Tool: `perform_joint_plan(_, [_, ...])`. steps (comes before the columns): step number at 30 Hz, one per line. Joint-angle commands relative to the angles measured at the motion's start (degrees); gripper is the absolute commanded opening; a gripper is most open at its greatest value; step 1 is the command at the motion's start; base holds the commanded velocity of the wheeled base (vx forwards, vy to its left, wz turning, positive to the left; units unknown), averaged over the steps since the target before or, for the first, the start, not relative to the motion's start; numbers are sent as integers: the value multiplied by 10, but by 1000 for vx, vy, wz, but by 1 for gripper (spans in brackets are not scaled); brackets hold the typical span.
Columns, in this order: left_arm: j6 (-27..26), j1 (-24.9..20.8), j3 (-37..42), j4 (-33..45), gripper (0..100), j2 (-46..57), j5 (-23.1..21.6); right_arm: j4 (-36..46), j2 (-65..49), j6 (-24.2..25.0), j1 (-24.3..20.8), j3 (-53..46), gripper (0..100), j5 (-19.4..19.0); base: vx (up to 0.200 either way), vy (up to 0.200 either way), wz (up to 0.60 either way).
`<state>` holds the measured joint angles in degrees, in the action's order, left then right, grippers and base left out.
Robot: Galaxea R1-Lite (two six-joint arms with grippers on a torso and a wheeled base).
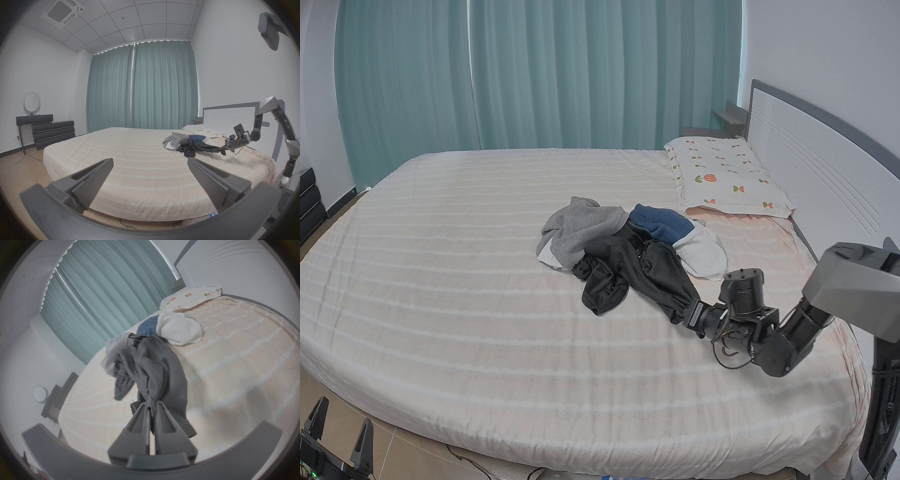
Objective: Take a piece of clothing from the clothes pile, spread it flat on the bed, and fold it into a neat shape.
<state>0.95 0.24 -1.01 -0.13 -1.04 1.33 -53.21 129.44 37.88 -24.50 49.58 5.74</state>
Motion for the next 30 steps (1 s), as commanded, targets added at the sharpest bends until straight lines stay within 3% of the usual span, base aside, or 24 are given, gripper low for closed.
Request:
perform_joint_plan(1, [0,0,9,0,100,9,0,-102,-211,19,-26,-191,0,-66,0,0,0])
perform_joint_plan(12, [-7,0,9,0,100,10,-8,-199,-342,19,-81,-338,0,-66,0,0,0])
perform_joint_plan(24, [-6,0,9,-1,100,10,-8,-236,-372,5,-99,-289,0,-73,0,0,0])
perform_joint_plan(30, [-9,0,9,-2,100,10,-8,-236,-362,4,-94,-243,0,-99,0,0,0])
